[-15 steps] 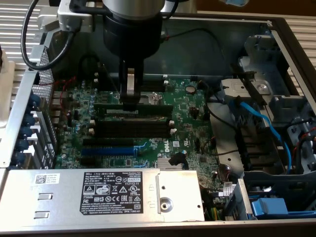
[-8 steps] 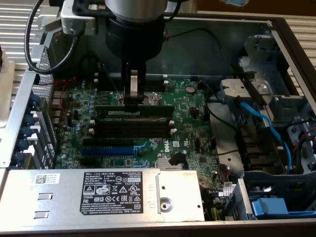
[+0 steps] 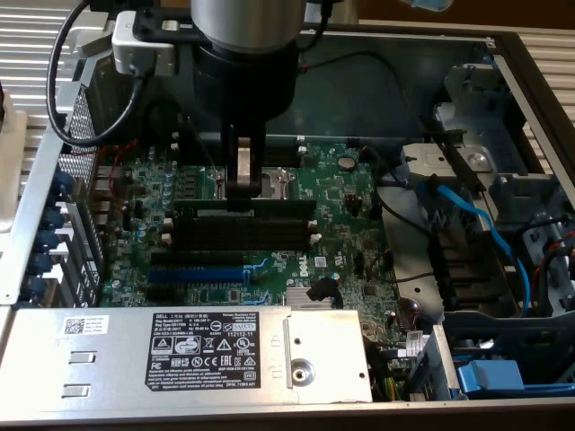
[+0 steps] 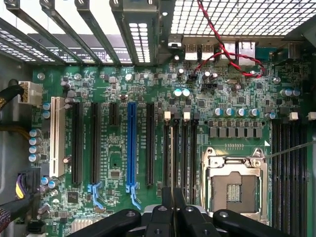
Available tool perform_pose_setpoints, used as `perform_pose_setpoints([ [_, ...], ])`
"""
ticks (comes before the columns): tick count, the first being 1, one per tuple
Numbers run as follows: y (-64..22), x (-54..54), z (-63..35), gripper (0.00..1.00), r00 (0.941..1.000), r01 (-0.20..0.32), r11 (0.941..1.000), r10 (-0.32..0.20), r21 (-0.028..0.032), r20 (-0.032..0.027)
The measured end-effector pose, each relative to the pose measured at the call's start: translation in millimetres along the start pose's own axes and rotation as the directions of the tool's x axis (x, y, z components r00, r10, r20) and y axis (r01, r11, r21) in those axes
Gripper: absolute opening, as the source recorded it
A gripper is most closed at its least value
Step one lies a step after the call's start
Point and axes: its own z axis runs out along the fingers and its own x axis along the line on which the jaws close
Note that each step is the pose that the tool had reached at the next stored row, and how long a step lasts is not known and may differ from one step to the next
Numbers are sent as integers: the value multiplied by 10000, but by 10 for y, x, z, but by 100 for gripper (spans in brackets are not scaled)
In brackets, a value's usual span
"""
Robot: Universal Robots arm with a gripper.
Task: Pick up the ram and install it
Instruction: 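Insert the ram into the slot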
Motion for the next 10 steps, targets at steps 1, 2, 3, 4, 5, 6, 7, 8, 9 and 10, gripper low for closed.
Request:
perform_pose_setpoints([
  [1, 0, 5, 5, 12, 10000, 10, 10000, -10, -3, 1],
  [2, 1, 6, 10, 12, 10000, 21, 10000, -21, -6, 1],
  [3, 0, 10, 13, 12, 10000, 31, 10000, -31, -12, -1],
  [4, 0, 15, 16, 12, 10000, 43, 10000, -43, -19, -1],
  [5, 0, 15, 23, 12, 10000, 50, 10000, -50, -31, 1],
  [6, 0, 16, 28, 12, 10000, 61, 10000, -61, -47, 0],
  [7, -1, 17, 33, 12, 10000, 76, 9999, -76, -69, -2],
  [8, -1, 16, 37, 12, 10000, 93, 9999, -93, -85, -2],
  [9, 0, 17, 41, 12, 9999, 113, 9999, -113, -100, -3],
  [10, -1, 17, 43, 12, 9999, 134, 9998, -134, -123, -4],
])
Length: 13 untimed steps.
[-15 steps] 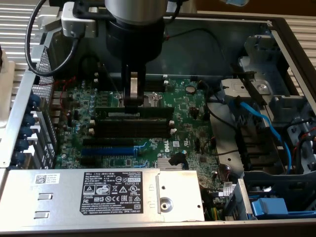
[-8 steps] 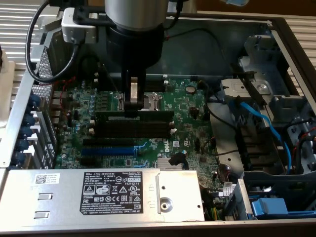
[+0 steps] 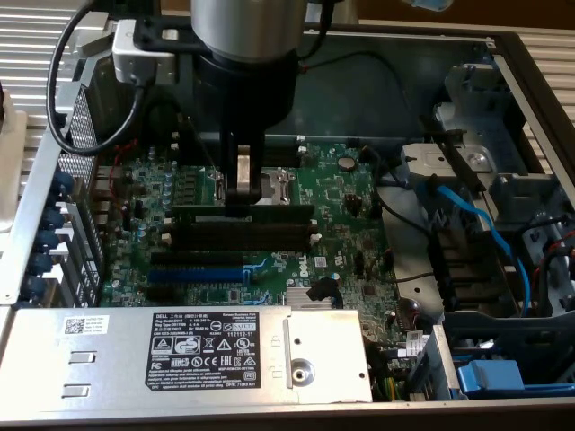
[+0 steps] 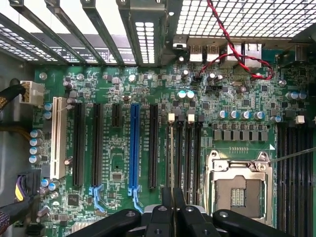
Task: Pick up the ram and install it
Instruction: 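Insert the ram into the slot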
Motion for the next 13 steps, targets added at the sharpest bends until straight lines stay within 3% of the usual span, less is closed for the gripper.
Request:
perform_pose_setpoints([
  [3, -21, 4, 1, 12, 10000, 55, 9999, -55, -93, -1],
  [6, -47, 4, 5, 12, 9999, 117, 9998, -117, -142, -1],
  [13, -50, 4, 19, 12, 9994, 347, 9993, -347, -157, -10],
])
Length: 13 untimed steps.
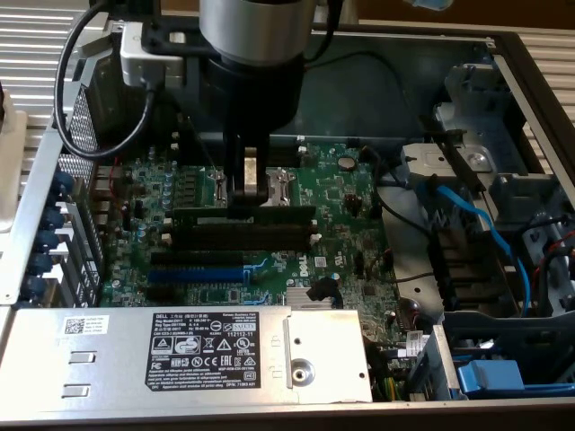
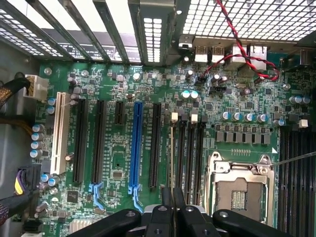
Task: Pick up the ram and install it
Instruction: 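Insert the ram into the slot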
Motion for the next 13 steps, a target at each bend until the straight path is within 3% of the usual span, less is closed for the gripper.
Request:
perform_pose_setpoints([
  [13, 12, -1, 40, 12, 9998, -199, 9998, 199, 1, 10],
])
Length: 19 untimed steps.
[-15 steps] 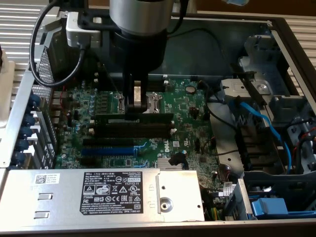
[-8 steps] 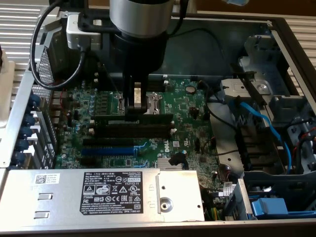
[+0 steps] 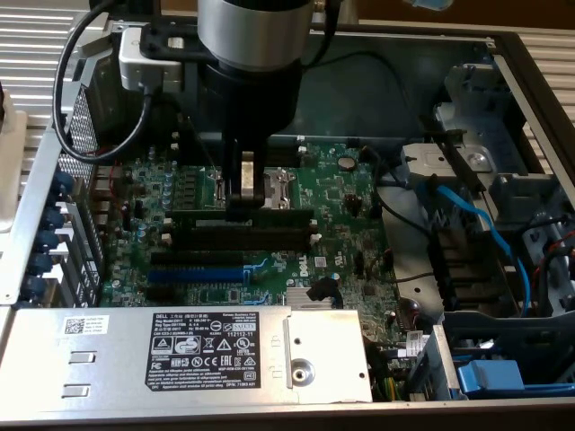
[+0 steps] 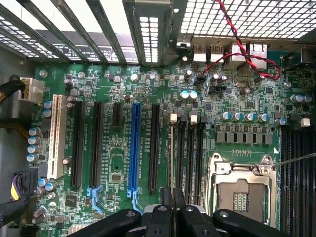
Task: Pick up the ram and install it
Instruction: 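Insert the ram into the slot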
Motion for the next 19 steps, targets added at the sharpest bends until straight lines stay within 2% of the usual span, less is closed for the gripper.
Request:
perform_pose_setpoints([
  [19, 6, 1, 44, 12, 9996, -269, 9996, 269, 1, 14],
])
